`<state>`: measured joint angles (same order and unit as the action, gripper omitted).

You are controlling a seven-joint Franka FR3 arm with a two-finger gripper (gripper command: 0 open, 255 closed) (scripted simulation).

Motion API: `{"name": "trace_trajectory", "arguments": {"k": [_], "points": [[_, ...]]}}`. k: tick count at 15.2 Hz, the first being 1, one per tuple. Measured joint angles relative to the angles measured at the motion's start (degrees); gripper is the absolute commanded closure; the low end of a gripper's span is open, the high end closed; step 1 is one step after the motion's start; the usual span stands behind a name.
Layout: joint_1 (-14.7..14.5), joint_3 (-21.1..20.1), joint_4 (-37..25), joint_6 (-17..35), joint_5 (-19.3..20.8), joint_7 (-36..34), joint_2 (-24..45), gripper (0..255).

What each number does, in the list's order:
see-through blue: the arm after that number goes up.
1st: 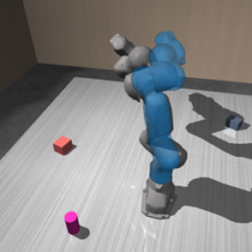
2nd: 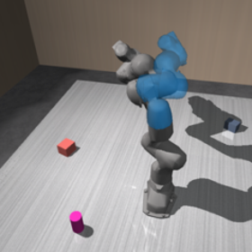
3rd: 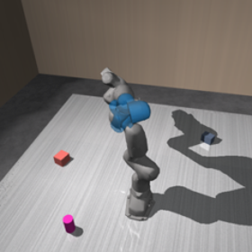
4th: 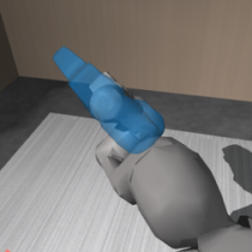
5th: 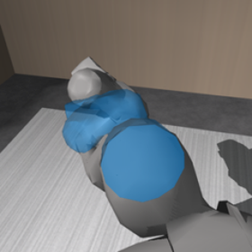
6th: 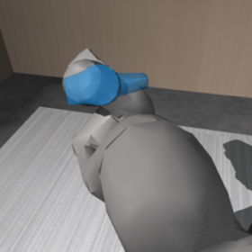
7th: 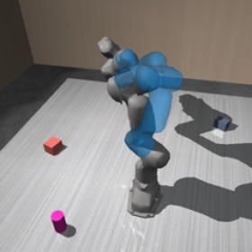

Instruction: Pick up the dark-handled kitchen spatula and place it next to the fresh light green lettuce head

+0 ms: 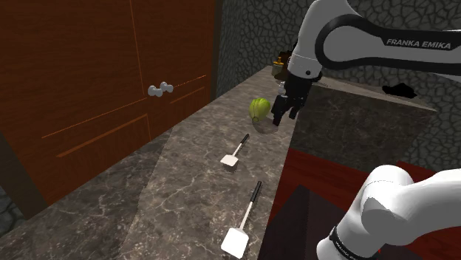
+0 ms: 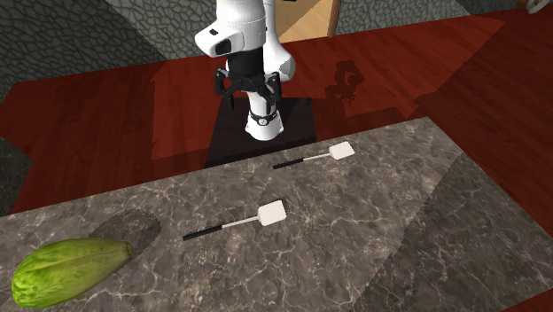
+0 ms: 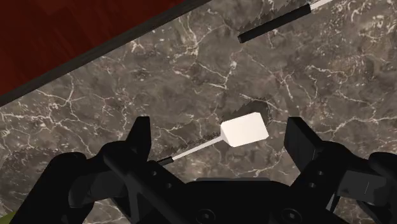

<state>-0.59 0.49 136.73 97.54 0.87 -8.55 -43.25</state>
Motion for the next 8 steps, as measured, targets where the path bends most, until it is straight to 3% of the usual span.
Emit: {"name": "trace_trajectory", "arguments": {"k": [2, 8], "points": [[0.2, -0.7, 1.0, 0.3, -0.3, -1.5, -0.6, 0], [2.6, -8.9, 11.2, 4.0, -5.5, -19.7, -6.9, 0]]}}
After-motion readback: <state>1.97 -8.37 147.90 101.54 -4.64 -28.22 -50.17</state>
